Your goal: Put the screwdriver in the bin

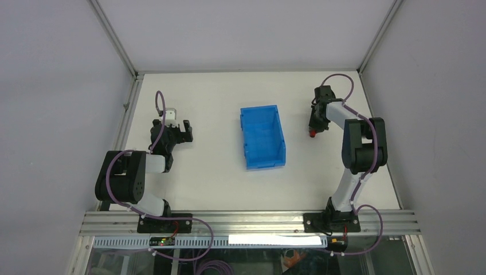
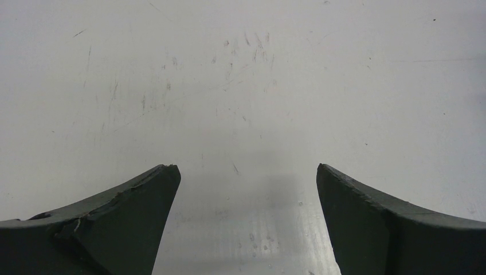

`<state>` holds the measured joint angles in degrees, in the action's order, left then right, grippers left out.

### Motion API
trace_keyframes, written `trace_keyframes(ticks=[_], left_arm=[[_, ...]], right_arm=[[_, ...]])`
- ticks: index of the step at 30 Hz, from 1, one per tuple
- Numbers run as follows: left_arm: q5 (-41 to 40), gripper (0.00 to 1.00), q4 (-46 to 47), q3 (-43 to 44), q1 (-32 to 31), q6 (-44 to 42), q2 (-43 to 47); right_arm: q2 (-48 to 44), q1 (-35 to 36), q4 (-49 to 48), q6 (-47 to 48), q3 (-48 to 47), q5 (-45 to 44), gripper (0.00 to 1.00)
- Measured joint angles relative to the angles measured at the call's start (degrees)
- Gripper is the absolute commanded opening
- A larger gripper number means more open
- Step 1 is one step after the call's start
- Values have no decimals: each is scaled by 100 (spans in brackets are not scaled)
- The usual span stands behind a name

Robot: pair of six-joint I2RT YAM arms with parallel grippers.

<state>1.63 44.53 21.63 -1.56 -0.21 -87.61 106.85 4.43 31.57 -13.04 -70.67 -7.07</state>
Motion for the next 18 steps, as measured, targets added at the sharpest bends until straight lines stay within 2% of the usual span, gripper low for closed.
trace_keyframes(ticks=[5, 9, 18], left_arm=[[0, 99, 0, 0, 0, 2, 0], [0, 99, 0, 0, 0, 2, -2], [0, 99, 0, 0, 0, 2, 0]], right_arm=[[-11, -7, 127, 17, -52, -4, 0], [-216, -7, 726, 9, -313, -24, 0], [-1749, 151, 1998, -72, -1239, -66, 0]])
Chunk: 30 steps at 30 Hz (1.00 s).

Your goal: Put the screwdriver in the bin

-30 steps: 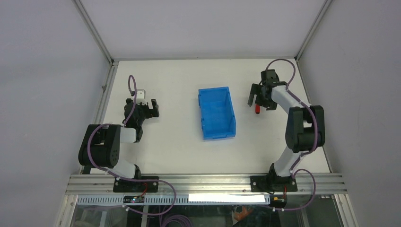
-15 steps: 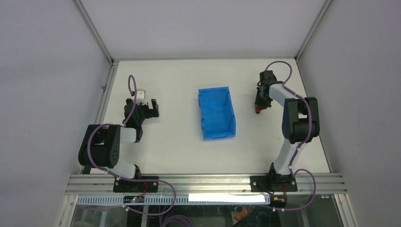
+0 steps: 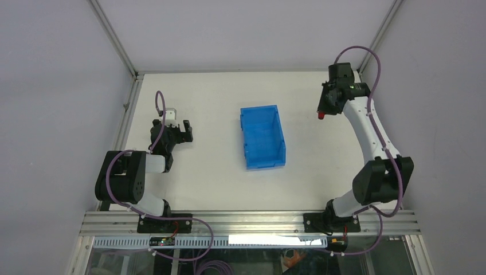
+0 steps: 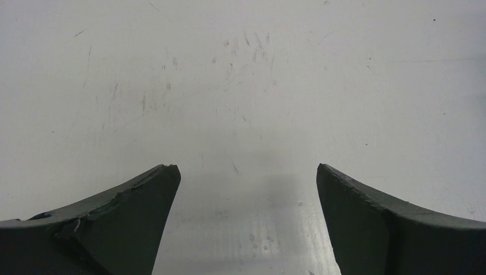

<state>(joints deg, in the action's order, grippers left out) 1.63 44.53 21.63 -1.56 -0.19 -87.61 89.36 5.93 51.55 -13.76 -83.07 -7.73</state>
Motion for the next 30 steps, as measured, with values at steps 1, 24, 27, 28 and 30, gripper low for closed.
trace_keyframes(ticks=[1, 24, 27, 28, 30], left_arm=[[0, 99, 0, 0, 0, 0, 0], [0, 99, 0, 0, 0, 0, -2], [0, 99, 0, 0, 0, 0, -2], [0, 99, 0, 0, 0, -2, 0], [0, 99, 0, 0, 0, 0, -2]], right_arm=[[-144, 48, 90, -13, -92, 4, 0], [-560, 3563, 319, -249, -656, -4, 11], [-472, 3698, -42, -173, -7, 33, 16], [-417, 3744, -175, -153, 234, 55, 17], [-282, 3805, -374, -129, 599, 72, 21]])
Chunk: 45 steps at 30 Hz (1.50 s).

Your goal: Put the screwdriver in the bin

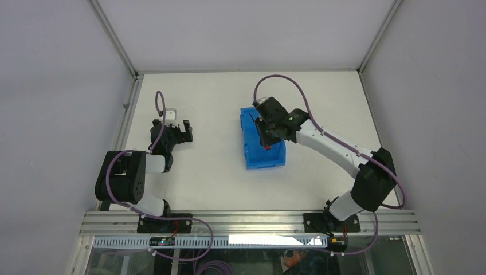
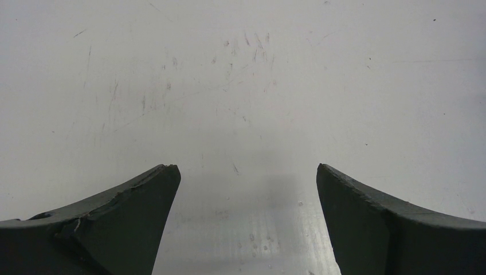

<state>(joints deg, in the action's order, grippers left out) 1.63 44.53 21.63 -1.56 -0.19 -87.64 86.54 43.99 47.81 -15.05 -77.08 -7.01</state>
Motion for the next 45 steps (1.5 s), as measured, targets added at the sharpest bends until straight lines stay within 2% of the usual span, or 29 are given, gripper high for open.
trace_keyframes(ticks=[5, 10, 13, 16, 21, 24, 25, 27, 28, 29, 31, 34, 40, 45], left_arm=[[0, 99, 0, 0, 0, -2, 2], [0, 99, 0, 0, 0, -2, 0], [0, 99, 0, 0, 0, 0, 2], [0, 99, 0, 0, 0, -2, 2], [0, 99, 0, 0, 0, -2, 2], [0, 99, 0, 0, 0, 0, 2], [0, 99, 0, 0, 0, -2, 2], [0, 99, 0, 0, 0, -2, 2], [0, 99, 0, 0, 0, 0, 2], [0, 99, 0, 0, 0, -2, 2], [0, 99, 0, 0, 0, -2, 0], [0, 99, 0, 0, 0, 0, 2], [0, 99, 0, 0, 0, 0, 0], [0, 99, 0, 0, 0, -2, 2]], right_arm=[[243, 57, -634, -4, 798, -20, 30], [520, 55, -1200, -50, 1191, -46, 37], [758, 57, -1451, -122, 1255, -142, 44], [876, 57, -1582, -201, 1272, -243, 46], [855, 70, -1475, -297, 1134, -363, 54], [682, 92, -1246, -319, 782, -507, 68], [564, 94, -1178, -334, 647, -579, 77], [203, 94, -1034, -361, 293, -793, 87], [35, 90, -964, -352, 136, -927, 95], [-190, 70, -887, -348, -39, -1086, 99], [-509, -31, -776, -363, -216, -1283, 99], [-1025, -610, -516, -350, -269, -1449, 99], [-1587, -2769, 114, -223, -68, -1333, 99], [-1799, -4046, 518, -146, 13, -1239, 99]])
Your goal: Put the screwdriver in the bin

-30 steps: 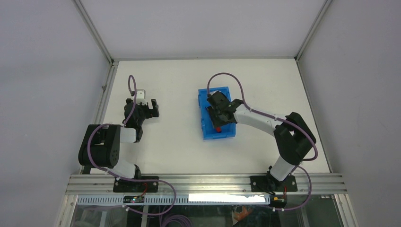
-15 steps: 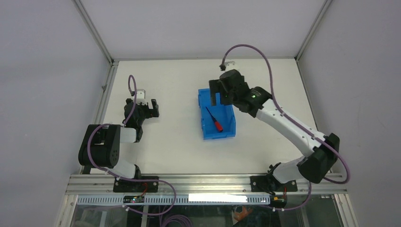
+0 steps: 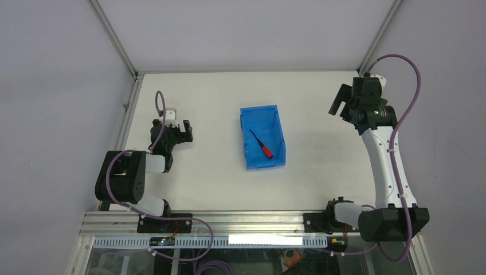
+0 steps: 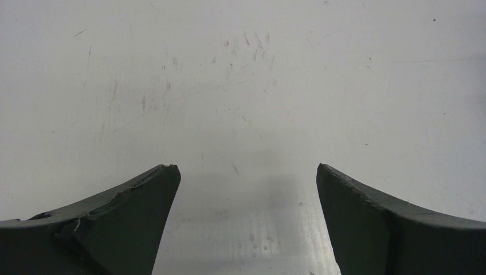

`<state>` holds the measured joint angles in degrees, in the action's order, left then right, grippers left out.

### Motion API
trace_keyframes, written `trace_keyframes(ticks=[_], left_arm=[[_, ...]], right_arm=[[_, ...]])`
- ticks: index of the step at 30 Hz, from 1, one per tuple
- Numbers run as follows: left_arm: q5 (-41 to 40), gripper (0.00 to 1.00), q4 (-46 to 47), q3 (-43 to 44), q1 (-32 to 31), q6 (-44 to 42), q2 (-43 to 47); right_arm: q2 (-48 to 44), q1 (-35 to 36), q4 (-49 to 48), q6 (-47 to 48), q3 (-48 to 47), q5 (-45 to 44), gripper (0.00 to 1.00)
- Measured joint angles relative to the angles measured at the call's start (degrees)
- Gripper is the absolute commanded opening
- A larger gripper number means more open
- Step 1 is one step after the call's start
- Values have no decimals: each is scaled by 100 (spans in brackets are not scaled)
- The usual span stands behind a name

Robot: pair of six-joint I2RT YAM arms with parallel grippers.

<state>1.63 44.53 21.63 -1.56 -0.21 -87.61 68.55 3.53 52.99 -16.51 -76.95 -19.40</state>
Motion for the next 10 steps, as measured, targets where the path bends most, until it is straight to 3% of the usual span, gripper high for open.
trace_keyframes(ticks=[10], left_arm=[[0, 99, 0, 0, 0, 0, 0]], right_arm=[[-284, -221, 61, 37, 144, 317, 99]])
